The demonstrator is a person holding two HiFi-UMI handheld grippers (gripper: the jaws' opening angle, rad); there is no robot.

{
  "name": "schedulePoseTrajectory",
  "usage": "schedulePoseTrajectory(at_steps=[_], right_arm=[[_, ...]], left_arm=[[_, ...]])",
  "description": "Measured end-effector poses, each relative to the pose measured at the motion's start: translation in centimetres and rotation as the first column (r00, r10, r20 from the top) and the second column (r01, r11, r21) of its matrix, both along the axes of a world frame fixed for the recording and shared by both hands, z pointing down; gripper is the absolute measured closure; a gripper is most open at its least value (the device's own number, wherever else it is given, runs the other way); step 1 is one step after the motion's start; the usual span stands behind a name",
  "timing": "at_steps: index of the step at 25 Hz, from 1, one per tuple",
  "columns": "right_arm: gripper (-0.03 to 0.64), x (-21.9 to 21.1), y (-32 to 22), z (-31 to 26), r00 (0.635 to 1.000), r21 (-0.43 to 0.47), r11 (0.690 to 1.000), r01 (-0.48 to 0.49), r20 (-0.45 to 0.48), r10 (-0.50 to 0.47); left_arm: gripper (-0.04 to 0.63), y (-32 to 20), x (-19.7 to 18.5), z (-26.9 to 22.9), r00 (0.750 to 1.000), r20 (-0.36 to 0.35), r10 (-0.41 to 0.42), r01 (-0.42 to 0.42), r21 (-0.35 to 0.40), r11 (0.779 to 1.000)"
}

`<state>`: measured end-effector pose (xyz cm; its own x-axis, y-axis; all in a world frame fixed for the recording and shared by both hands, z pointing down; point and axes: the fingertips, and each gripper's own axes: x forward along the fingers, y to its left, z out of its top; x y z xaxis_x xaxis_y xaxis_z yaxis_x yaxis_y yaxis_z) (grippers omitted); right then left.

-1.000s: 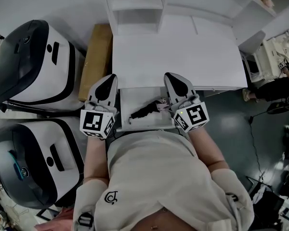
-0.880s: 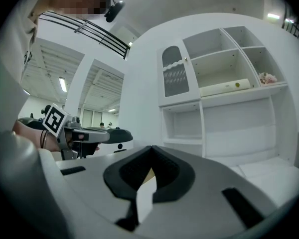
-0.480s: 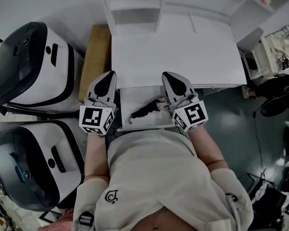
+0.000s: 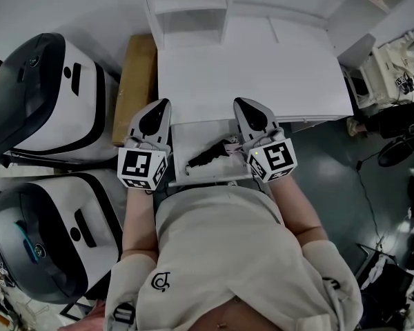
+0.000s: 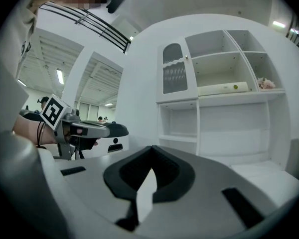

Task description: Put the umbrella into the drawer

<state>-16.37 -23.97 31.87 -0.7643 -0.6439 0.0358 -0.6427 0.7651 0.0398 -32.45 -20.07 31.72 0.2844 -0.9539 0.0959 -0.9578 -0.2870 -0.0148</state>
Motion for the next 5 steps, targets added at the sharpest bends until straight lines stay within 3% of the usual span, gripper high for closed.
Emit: schedulePoseTrajectory(at_steps=[5], right_arm=[[0.612, 0.73, -0.66, 0.75, 1.000, -0.023, 1.000, -0.020, 0.009, 0.020]], left_arm=[[0.584, -0.51, 0.55, 0.17, 1.000, 0.011, 0.006, -0.006, -0.005, 1.000]])
